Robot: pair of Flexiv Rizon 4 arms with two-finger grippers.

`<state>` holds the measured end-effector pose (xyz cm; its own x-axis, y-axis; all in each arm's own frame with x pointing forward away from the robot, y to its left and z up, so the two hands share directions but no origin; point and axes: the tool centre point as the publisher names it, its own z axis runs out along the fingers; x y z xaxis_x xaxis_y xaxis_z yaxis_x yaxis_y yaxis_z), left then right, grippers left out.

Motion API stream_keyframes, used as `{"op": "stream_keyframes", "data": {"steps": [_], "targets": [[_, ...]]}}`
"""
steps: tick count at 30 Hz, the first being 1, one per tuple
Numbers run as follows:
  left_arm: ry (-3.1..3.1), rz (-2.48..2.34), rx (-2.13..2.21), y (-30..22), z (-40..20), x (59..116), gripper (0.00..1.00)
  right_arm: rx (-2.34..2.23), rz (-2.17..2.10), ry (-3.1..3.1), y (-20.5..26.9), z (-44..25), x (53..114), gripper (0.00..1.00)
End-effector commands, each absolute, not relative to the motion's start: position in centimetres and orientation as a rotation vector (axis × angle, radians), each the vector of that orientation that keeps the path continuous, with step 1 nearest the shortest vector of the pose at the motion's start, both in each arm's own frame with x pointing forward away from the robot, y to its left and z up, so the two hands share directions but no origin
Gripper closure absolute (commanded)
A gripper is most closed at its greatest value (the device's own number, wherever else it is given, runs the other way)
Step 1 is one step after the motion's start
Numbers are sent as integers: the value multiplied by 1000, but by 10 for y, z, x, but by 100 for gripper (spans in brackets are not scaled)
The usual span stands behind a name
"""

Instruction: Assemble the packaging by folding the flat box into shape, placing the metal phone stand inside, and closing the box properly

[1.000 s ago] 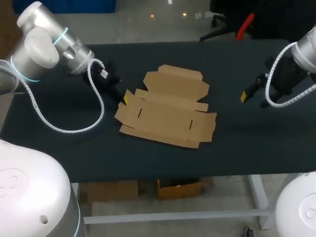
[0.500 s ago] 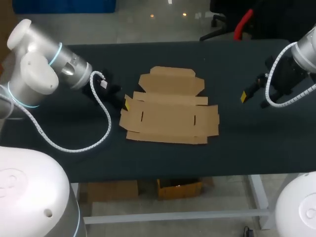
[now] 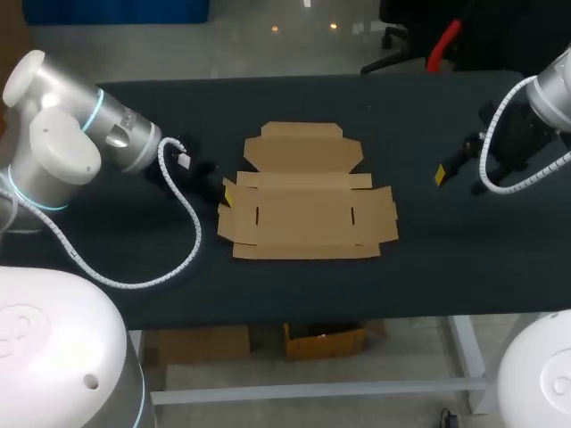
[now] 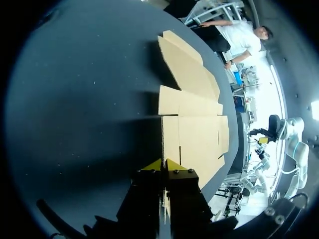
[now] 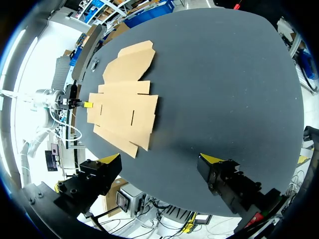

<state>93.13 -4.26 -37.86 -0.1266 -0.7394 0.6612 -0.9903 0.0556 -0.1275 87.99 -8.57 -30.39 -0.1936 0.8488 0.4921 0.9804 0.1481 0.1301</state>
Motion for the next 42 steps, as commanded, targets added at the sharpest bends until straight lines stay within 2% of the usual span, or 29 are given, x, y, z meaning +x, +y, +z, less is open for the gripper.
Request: {"op": "stream_keyframes", "data": {"steps": [1,13,42], "targets": [[-1925,741,1696,-44,-375,934,100,-1763,-616,-2127,-87,-303,880,0],[-1879,747,1686,-42,-381,912,100,-1763,-616,-2127,-87,-303,880,0],[-1838,763,1682,-42,-384,898,100,-1790,-645,-2120,-82,-299,871,0]]}}
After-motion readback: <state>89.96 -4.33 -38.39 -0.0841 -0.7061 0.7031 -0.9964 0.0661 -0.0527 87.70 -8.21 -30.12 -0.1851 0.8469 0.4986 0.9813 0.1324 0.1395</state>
